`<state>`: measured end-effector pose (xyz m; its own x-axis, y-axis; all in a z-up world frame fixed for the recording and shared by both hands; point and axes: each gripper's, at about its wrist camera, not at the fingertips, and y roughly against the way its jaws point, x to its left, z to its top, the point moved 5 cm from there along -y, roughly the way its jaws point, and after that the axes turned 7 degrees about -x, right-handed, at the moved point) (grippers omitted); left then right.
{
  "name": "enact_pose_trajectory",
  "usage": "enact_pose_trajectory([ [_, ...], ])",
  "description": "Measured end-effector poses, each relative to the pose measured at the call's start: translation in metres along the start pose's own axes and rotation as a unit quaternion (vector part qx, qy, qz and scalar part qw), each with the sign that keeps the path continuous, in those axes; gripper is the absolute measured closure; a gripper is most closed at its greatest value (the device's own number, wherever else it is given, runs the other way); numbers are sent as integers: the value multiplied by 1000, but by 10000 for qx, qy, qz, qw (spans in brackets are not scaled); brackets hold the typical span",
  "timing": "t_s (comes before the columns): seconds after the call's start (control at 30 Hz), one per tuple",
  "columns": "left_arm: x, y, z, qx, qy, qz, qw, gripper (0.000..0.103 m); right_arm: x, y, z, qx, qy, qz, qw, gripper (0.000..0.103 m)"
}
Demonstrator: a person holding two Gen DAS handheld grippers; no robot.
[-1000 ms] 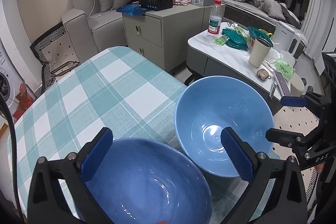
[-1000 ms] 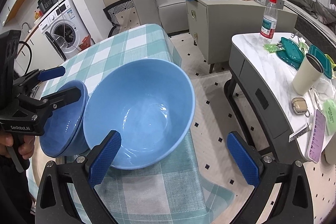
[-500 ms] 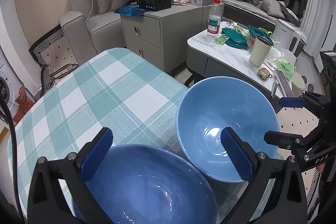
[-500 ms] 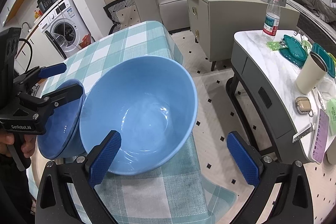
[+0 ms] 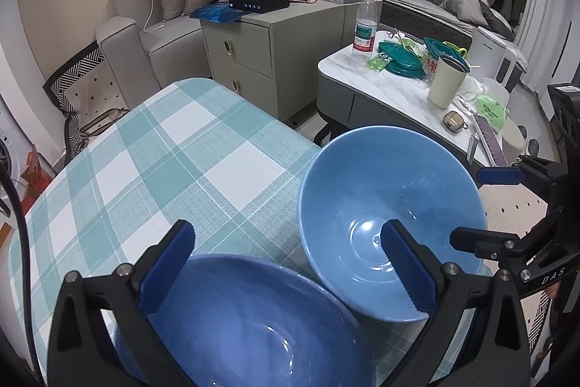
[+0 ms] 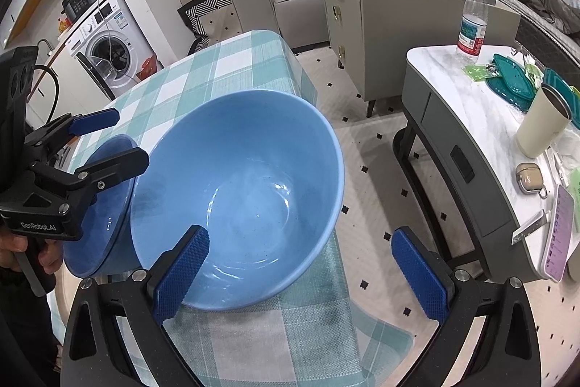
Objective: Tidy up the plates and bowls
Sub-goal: 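Move both open grippers to the rim of the lighter blue bowl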
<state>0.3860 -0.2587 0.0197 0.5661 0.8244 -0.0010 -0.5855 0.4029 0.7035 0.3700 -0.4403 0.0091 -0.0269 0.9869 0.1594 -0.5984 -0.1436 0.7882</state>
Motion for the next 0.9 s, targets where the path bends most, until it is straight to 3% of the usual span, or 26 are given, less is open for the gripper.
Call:
enact_pose_trajectory([
  [0.5, -9, -15, -4, 171, -212, 43, 9996, 2, -7, -7, -3, 50, -175, 62, 9998, 1],
  [0.6, -11, -17, -5, 214, -228, -6, 9995, 9, -9, -8, -5, 73, -252, 83, 9996, 1],
  [0.73, -13, -18, -4, 220, -222, -72, 9995, 12, -10, -8, -5, 62, -293, 40, 9995, 1],
  [0.8, -14, -19, -4, 243, -218, -121, 9994, 22, -10, -7, -5, 29, -304, 56, 9995, 1],
  [0.9, -16, -21, -5, 298, -209, -168, 9992, 28, -11, -6, -5, 3, -324, 100, 9994, 2],
])
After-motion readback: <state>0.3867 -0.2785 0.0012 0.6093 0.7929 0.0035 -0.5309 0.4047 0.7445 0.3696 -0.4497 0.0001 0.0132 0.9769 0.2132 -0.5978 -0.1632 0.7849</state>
